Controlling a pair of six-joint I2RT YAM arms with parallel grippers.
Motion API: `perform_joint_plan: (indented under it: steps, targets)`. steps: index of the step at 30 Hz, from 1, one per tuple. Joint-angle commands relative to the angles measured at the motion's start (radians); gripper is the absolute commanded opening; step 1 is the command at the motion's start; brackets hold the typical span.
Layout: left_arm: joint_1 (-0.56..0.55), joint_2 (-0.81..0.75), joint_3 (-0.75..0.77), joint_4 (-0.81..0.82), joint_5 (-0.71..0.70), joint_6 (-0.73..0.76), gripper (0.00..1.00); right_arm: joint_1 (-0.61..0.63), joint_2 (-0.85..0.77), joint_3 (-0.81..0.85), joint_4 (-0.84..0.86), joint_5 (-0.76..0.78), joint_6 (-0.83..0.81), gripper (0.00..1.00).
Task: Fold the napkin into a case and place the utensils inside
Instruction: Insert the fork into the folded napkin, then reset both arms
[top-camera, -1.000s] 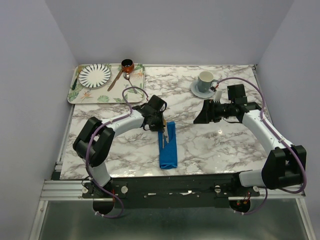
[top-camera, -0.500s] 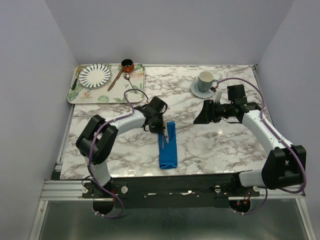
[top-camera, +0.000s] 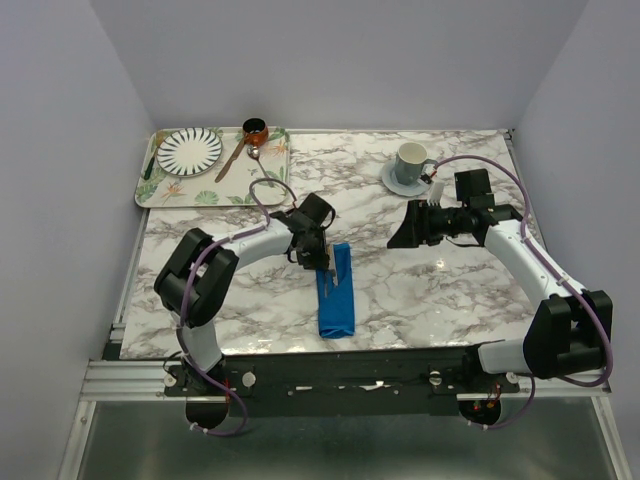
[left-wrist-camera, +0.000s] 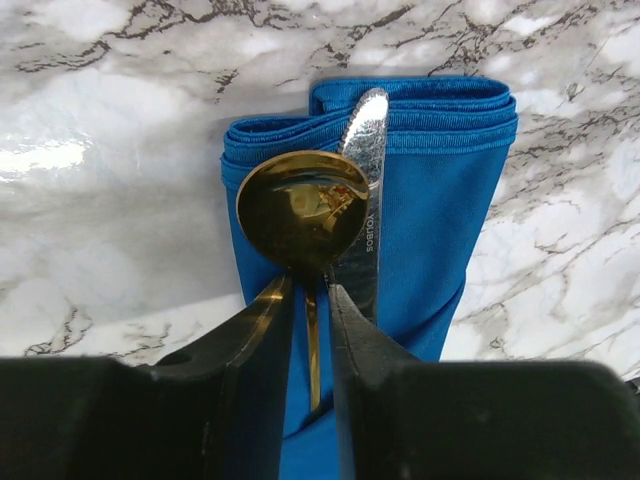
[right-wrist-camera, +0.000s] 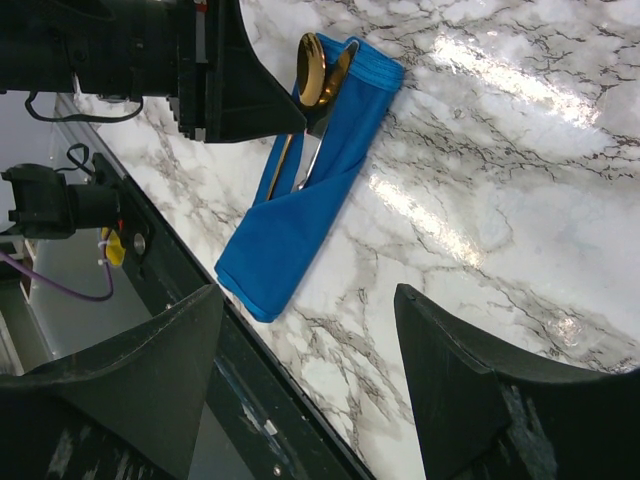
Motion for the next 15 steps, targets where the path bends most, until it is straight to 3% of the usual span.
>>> perform_joint_plan:
  steps: [1,7,11,13,15]
  targets:
    - [-0.002,-0.039,0.058,-0.048,-0.078,0.038,0.38,-0.006,-0.015,0.006,-0.021,0.023,-0.014,0.78]
    - [-0.001,-0.099,0.112,-0.067,-0.147,0.123,0.50,-0.006,0.000,0.068,-0.046,0.031,-0.046,0.79]
    - [-0.001,-0.154,0.156,-0.082,-0.193,0.228,0.67,-0.008,0.006,0.132,-0.072,0.049,-0.068,0.81]
    - [0.012,-0.183,0.179,-0.070,-0.214,0.320,0.94,-0.009,0.000,0.175,-0.084,0.071,-0.101,0.83]
    - [0.059,-0.223,0.207,-0.061,-0.148,0.405,0.99,-0.015,-0.008,0.206,-0.090,0.088,-0.114,0.85]
